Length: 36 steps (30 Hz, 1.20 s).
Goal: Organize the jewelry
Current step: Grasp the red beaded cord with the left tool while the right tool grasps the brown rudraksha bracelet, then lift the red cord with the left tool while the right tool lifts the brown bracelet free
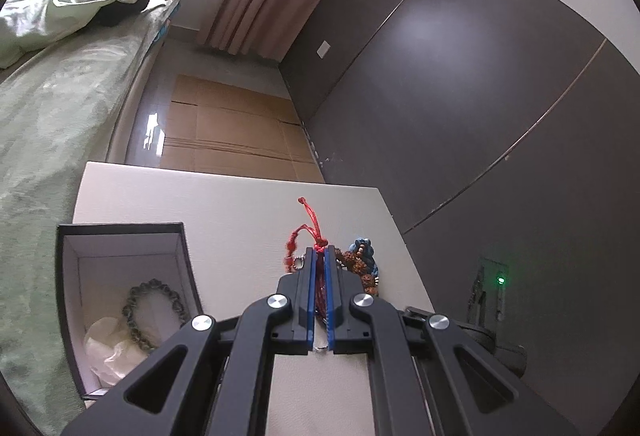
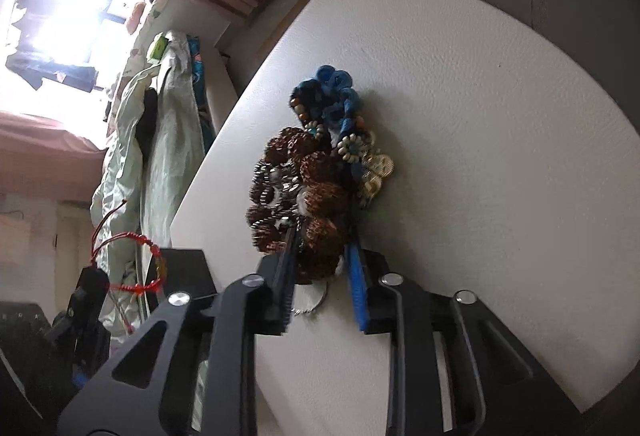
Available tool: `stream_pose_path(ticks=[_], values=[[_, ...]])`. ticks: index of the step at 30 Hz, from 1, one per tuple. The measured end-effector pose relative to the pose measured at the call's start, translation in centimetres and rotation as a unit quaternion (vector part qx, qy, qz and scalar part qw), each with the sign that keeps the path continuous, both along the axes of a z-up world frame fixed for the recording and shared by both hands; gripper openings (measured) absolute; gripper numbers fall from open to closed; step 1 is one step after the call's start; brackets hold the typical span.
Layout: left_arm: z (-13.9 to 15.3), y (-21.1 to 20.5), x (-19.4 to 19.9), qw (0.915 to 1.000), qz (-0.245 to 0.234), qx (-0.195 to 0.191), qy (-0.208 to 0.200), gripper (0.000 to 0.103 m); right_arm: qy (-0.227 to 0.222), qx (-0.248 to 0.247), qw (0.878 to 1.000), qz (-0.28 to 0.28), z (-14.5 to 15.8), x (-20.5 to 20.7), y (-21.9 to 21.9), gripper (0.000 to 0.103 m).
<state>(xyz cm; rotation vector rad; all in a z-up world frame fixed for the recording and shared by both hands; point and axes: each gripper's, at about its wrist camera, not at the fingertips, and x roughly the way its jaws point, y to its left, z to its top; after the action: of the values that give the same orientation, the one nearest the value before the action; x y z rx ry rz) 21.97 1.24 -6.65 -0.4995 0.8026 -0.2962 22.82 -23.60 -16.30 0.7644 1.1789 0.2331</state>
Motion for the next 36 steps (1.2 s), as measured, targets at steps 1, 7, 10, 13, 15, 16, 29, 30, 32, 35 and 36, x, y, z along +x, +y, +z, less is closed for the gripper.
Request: stream_pose_path(ticks=[1, 7, 10, 13, 15, 16, 29, 30, 32, 35, 36], values=[[0.1, 0.2, -0.2, 1.0000, 0.001, -0.001, -0.002, 0.002, -0.010, 0.003, 1.000, 0.004, 0.6, -0.3, 0.0, 0.020], [1.2, 1.2, -1.7, 0.9998, 0.011, -0.003, -0.016, 0.002, -0.072, 0.010, 0.997, 0.025, 3.8, -1.4, 0.1, 0.020], [1.6, 1.5, -2.5, 0.9997, 0.015, 0.000, -0.020, 0.002, -0.090, 0.021, 0.995, 0.033, 4.8, -1.7, 0.3, 0.020], [1.8, 1.9, -3.0, 0.9996, 0.019, 0.002, -0.022, 0.002, -0.105, 0.032, 0.993, 0.043, 5.6, -2.0, 0.7, 0.020], [2.0, 2.2, -3.1, 0.9995, 0.022, 0.001, -0.023, 0.002, -0.113, 0.044, 0.992, 0.046, 5.9, -2.2, 1.0, 0.020], [2.0, 2.4, -3.1, 0.9995, 0.023, -0.001, -0.024, 0.002, -0.116, 0.051, 0.991, 0.047, 6.0, -2.2, 0.9, 0.020], [3.4, 5.0, -3.6, 0.9983, 0.042, -0.017, -0.038, 0.002, -0.195, 0.125, 0.969, 0.082, 9.3, -2.8, 3.0, 0.020], [3.5, 5.3, -3.7, 0.9981, 0.045, -0.019, -0.038, 0.002, -0.203, 0.137, 0.966, 0.085, 9.5, -2.9, 3.1, 0.020], [3.7, 5.8, -3.8, 0.9978, 0.049, -0.021, -0.039, 0.002, -0.218, 0.155, 0.960, 0.088, 10.1, -3.1, 3.1, 0.020], [3.9, 6.4, -4.0, 0.9974, 0.055, -0.024, -0.041, 0.002, -0.249, 0.190, 0.945, 0.092, 11.2, -3.5, 3.0, 0.019], [4.0, 6.6, -4.1, 0.9972, 0.056, -0.025, -0.041, 0.002, -0.259, 0.201, 0.940, 0.092, 11.6, -3.7, 2.9, 0.019]])
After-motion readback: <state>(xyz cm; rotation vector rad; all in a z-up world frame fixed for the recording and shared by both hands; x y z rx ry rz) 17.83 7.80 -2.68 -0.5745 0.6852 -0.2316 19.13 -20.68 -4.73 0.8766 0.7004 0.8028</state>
